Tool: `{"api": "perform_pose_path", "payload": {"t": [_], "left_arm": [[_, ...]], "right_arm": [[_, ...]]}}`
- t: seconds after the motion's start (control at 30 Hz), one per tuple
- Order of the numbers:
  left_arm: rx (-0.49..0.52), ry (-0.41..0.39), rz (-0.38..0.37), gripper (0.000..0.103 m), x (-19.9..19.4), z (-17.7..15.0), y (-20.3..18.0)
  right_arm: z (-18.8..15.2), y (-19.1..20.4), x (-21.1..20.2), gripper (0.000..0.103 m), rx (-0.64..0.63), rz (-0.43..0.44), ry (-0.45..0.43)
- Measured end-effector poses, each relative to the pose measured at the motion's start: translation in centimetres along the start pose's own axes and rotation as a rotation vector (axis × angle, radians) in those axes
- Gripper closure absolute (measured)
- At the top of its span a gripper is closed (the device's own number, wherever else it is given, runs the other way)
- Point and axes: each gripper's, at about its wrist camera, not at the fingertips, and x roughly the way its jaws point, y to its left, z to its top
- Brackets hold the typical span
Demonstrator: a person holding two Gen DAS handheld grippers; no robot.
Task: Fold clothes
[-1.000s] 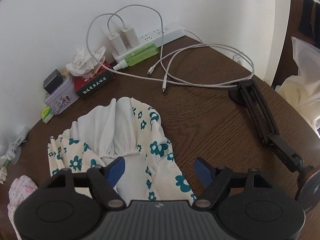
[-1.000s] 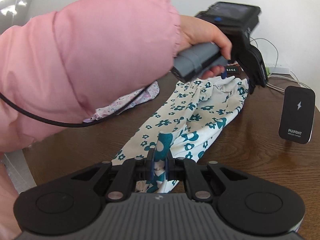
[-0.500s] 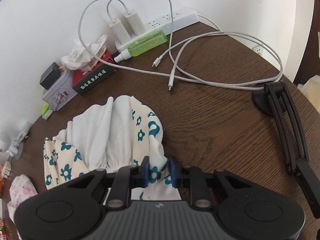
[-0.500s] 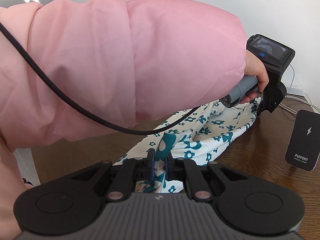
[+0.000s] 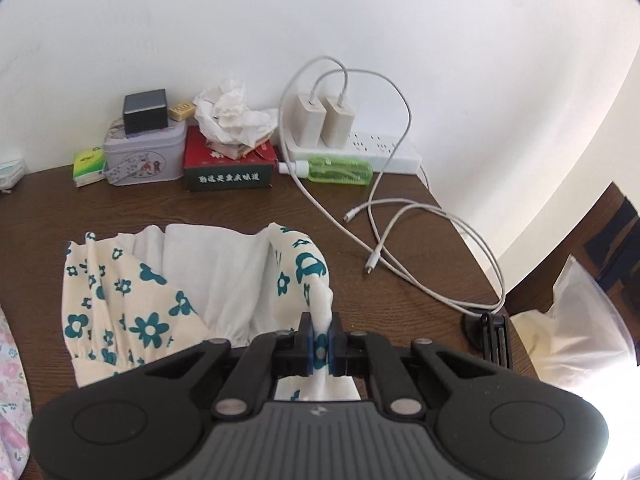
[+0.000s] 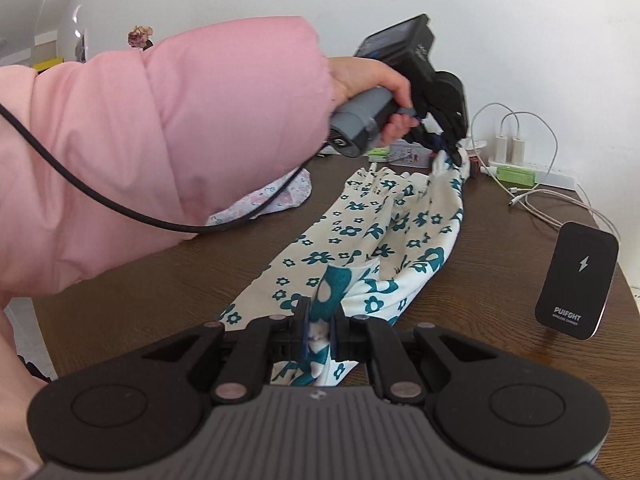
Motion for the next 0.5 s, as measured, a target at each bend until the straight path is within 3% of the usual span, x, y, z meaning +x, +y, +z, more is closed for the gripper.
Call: {"api": "perform_pose_path", "payload": {"t": [0.13,0.23,0.37,0.5], "left_arm": [[-0.136,-0.065,-0.159,0.098,-2.8,-0.5,5.4],[-0.235,-0.102,-0.225,0.098,-4.3,-1.8,10.0],[-0.327,-0.123,-0.232,0.098,-4.7,-4.6,15.6],[-0.405,-0.12,-0.221,0.097,-3.6,-7.1,19.7]], "right_arm": [[1.7,2.6,0.0,0.095,-0.117,-0.032,0.035],[3.7,4.9,-0.8,0.095,-0.247,-0.028,0.082],[5.3,7.2,0.0,0.095,-0.396,0.01,0.193],[5.1,8.5,2.6,0.095,-0.448,0.028,0.303]]}}
